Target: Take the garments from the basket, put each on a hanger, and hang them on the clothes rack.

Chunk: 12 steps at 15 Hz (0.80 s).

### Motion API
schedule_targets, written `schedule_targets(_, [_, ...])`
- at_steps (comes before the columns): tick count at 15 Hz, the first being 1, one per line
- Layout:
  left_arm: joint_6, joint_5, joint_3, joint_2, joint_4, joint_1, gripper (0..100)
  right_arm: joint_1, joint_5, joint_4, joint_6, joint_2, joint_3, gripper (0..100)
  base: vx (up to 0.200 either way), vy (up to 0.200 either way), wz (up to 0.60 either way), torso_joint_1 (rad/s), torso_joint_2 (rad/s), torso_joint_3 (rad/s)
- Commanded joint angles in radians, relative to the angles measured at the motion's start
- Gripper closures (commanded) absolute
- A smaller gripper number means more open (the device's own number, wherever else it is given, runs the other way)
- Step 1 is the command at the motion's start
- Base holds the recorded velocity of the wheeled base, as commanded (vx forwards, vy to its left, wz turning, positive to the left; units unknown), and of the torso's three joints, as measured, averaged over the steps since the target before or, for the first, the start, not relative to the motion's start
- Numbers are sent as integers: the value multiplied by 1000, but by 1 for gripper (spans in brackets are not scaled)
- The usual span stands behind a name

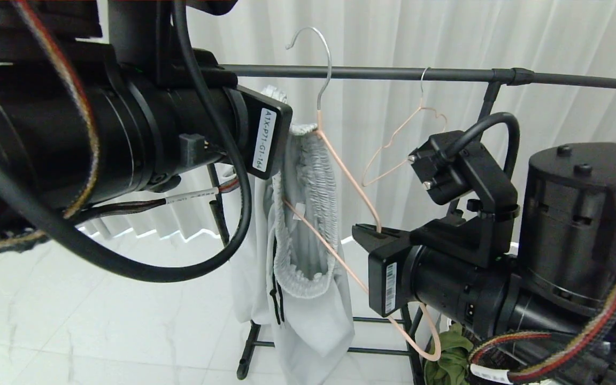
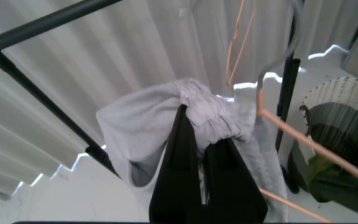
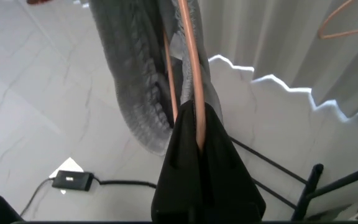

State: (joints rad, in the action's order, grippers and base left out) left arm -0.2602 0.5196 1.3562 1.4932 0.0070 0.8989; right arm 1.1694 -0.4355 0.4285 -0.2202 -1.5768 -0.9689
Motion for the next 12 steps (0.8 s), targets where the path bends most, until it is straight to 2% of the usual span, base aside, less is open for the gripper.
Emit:
schedule_targets(1, [1, 0, -8, 1, -1, -2, 100, 0, 0, 19, 1, 20, -1, 100, 0, 0, 0, 0, 0, 0])
schedule_targets(5, [-2, 0, -15, 4, -1, 3, 100, -2, -2, 44, 21, 46, -2, 100, 0, 0, 0, 0, 0, 0])
schedule_targets(9, [-2, 2, -46, -1, -7, 51, 100, -20, 0, 56, 32, 60, -2, 100, 0, 0, 0, 0, 0, 0])
schedule_targets(12, [-2, 0, -69, -11, -7, 51, 100, -33, 46, 92, 85, 75, -1, 100, 0, 0, 0, 0, 0, 0])
